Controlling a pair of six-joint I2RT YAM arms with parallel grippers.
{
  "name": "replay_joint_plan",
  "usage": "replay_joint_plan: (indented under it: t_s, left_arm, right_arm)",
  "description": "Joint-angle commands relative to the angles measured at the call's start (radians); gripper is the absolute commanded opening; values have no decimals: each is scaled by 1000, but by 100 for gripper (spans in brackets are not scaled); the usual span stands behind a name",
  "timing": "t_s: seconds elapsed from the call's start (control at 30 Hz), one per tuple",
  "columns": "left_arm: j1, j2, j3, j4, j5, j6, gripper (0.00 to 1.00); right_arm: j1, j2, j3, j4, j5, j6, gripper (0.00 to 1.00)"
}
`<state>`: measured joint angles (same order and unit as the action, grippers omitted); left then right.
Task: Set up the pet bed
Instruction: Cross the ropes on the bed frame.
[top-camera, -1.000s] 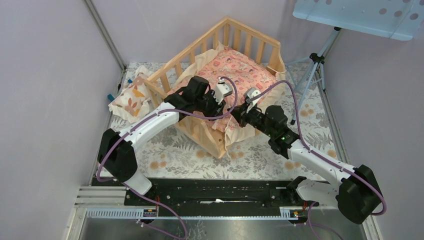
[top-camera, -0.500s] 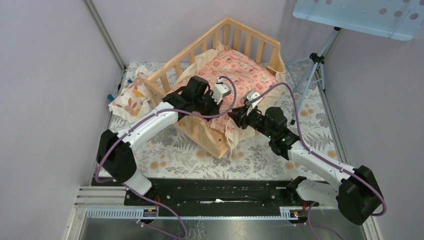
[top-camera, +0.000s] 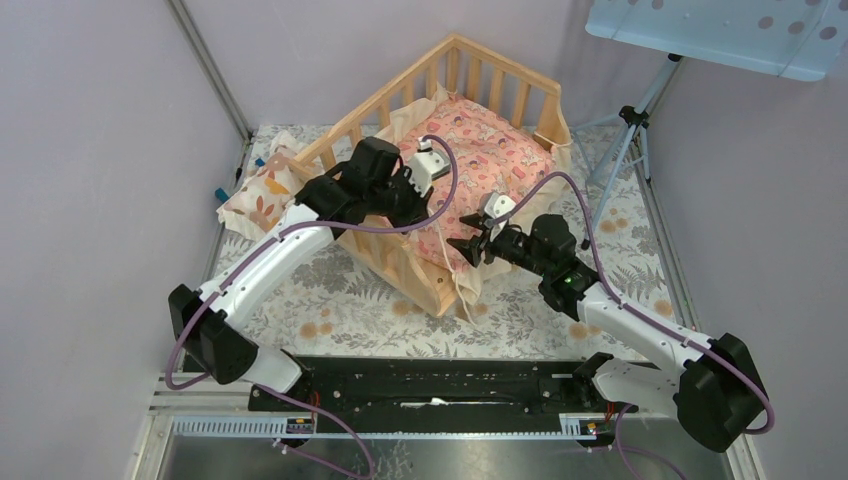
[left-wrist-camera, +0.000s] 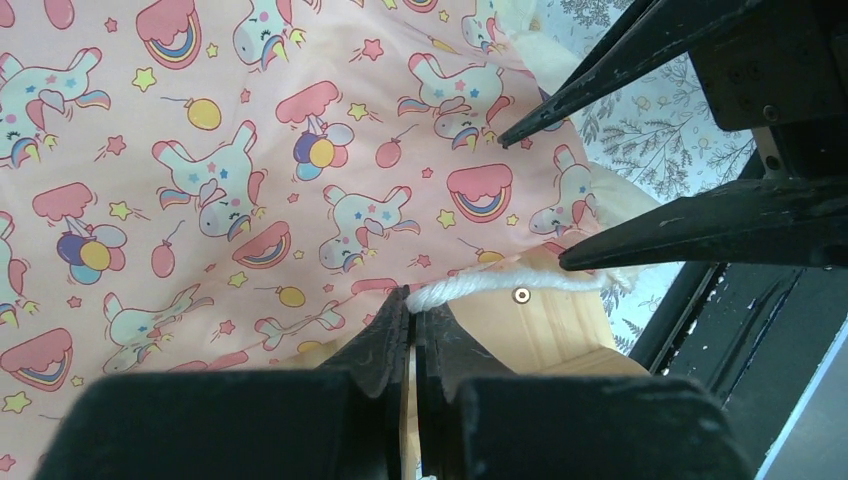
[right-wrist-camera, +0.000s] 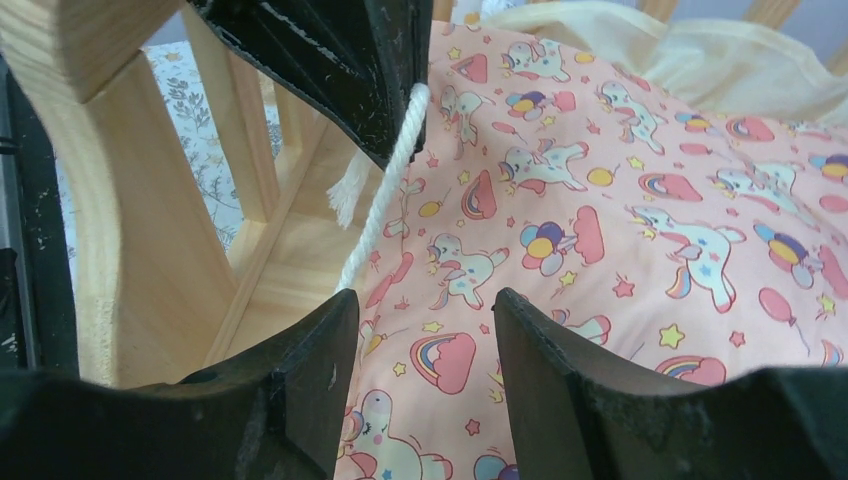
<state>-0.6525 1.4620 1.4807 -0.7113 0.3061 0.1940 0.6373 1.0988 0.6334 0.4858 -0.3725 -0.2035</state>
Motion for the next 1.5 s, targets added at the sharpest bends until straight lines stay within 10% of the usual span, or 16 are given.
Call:
replay_joint_plan:
  t_s: [0.0,0.83,1.3,1.47]
  left_arm:
    - [5,-45,47,-16,11,5,0]
    - [5,-63,43,-40,39,44,0]
    - [5,-73,32,-44,28,48,0]
    - [5,-100,26,-11,-26,2,44]
  right_arm:
    - [-7,6,25,110,-95,-71,59]
    - [-6,219,197,220,-207,17,45]
    - [-7,241,213,212,-220,21,5]
    - [-5,220,183,219,-200,18,0]
